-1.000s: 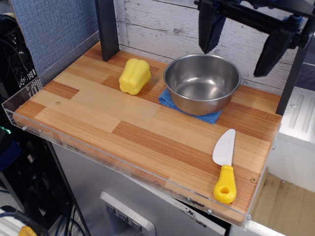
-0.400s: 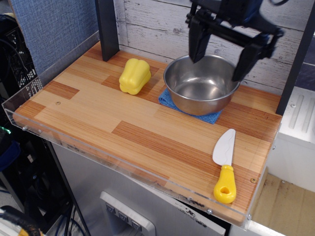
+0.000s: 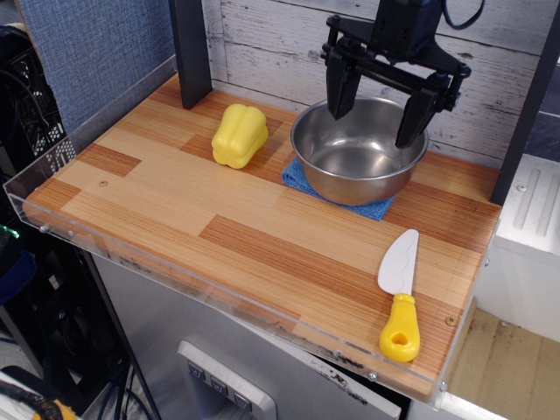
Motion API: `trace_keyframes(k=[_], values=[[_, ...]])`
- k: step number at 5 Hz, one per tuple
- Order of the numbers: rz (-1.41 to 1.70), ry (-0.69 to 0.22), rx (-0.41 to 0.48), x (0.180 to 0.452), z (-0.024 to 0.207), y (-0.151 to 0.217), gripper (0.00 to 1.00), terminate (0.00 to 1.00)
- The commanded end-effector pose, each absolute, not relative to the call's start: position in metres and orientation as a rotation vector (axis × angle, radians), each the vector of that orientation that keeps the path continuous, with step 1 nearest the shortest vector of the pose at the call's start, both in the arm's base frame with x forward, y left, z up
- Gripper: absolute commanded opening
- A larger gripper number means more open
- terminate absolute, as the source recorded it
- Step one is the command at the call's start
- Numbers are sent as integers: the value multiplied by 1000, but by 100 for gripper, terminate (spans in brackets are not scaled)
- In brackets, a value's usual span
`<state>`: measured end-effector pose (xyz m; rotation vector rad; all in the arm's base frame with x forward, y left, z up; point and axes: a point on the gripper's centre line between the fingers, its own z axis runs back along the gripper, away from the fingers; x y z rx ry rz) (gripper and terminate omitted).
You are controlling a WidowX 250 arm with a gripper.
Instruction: Take the silver vessel and place it on the right side of the capsicum.
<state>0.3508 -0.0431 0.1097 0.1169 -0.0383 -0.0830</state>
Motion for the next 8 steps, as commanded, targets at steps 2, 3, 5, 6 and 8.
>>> trace_keyframes(k=[2,3,5,6,8], values=[[-114,-96,73,366,91,-62,100,0],[-117,-66,75,370,76,-64,100,0],[-144,6,108,376,35,-64,100,0],[-153,-5,110,378,34,-69,0,0],[-169,-78,92,375,54,-75,0,0]])
